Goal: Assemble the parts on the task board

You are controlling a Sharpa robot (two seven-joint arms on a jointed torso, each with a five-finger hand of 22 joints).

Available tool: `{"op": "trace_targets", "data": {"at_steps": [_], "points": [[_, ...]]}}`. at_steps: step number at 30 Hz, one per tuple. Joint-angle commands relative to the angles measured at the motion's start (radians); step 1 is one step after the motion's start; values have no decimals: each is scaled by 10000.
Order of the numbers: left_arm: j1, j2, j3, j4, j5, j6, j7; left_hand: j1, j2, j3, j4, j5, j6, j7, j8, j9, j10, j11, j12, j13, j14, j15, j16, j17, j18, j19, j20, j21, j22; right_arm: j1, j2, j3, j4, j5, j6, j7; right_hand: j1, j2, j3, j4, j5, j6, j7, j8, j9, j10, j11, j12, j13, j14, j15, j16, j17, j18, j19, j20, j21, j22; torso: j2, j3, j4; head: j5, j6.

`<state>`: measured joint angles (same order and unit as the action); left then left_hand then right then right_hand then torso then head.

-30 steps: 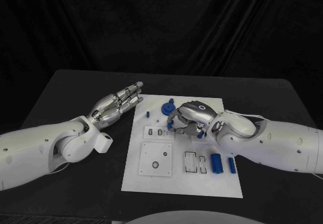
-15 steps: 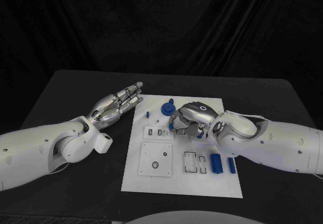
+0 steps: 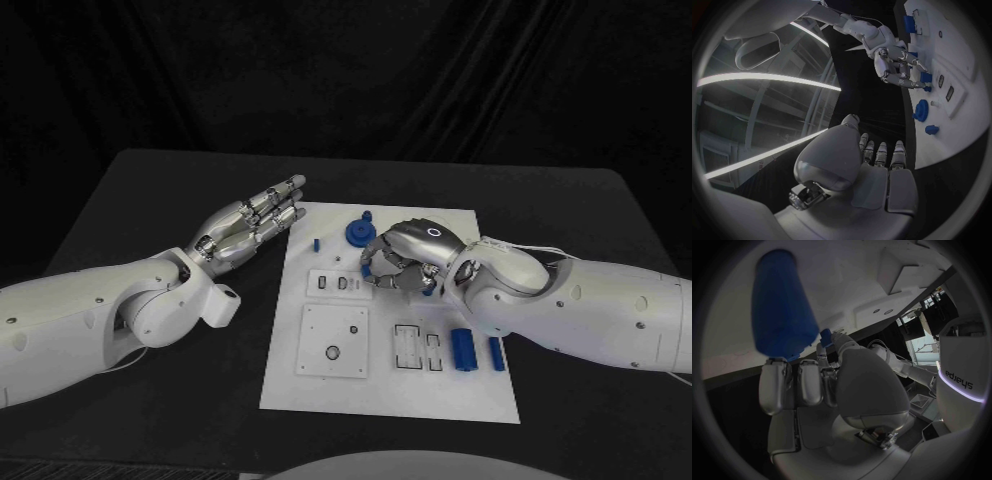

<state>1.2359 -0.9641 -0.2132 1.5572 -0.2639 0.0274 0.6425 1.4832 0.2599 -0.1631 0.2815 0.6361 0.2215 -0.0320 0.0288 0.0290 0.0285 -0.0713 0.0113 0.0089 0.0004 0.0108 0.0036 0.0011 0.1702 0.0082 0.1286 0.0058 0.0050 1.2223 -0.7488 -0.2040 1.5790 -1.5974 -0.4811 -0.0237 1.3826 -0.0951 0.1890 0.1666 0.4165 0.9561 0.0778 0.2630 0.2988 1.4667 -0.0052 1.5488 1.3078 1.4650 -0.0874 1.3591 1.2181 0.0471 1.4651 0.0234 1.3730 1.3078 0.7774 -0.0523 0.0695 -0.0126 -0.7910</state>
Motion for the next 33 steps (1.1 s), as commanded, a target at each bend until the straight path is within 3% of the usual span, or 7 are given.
{"op": "trace_targets", "data": {"at_steps": [1, 16, 22, 29, 33], "points": [[-18, 13, 7, -5, -48, 149, 110, 100, 27, 91, -6, 39, -16, 70, 18, 8, -28, 59, -30, -13, -4, 64, -36, -11, 92, 24, 64, 50, 12, -80, 2, -38, -55, -21, 429, -214, -91, -15, -9, -60, -105, -153, -11, -84, -54, 803, 85, 13, 1917, 512, 76, -73, -54, 33, 257, 78, -60, 1793, 1, 0, 0, 1, -6], [-23, 36, 7, -40, -48, 165, 98, 106, 33, 105, -8, 38, -22, 70, 17, 8, -31, 58, -31, -14, -4, 63, -36, -11, 92, 24, 64, 51, 12, -101, 6, -38, -88, -21, 720, -187, -242, -109, -40, -112, -673, -478, -12, -298, -194, 793, 78, 17, 1910, 508, 60, -72, -94, 34, 265, 65, -90, 1803, 1, -1, 1, -4, 32], [-24, 41, 7, -44, -48, 180, 82, 106, 33, 105, -8, 38, -22, 70, 17, 8, -31, 58, -31, -14, -4, 63, -36, -11, 92, 24, 64, 51, 12, -105, 8, -38, -87, -21, 770, -200, -330, -159, -102, -115, -1440, -687, -25, -454, -349, 793, 62, 23, 1915, 506, 46, -60, -120, 28, 286, 57, -84, 1827, 2, -1, 1, -14, 20], [-26, 39, 7, -47, -48, 185, 69, 114, 38, 122, -12, 39, -22, 70, 17, 8, -34, 58, -32, -15, -4, 61, -36, -11, 93, 23, 63, 49, 11, -107, 18, -38, -94, -21, 786, -215, -398, -192, -173, -62, -1876, -784, -23, -522, -448, 795, 56, 28, 1925, 504, 40, -52, -136, 29, 290, 48, -101, 1834, 4, -1, 6, -23, 15], [-27, 39, 7, -49, -48, 189, 63, 114, 38, 122, -12, 39, -22, 70, 17, 8, -34, 58, -32, -15, -4, 61, -36, -11, 93, 23, 63, 49, 11, -108, 25, -38, -98, -21, 755, -209, -476, -259, -289, 65, -2410, -1204, -29, -757, -669, 795, -6, 30, 1925, 501, 4, -42, -152, 29, 299, 26, -109, 1848, 2, -1, 0, -17, 4]]}}
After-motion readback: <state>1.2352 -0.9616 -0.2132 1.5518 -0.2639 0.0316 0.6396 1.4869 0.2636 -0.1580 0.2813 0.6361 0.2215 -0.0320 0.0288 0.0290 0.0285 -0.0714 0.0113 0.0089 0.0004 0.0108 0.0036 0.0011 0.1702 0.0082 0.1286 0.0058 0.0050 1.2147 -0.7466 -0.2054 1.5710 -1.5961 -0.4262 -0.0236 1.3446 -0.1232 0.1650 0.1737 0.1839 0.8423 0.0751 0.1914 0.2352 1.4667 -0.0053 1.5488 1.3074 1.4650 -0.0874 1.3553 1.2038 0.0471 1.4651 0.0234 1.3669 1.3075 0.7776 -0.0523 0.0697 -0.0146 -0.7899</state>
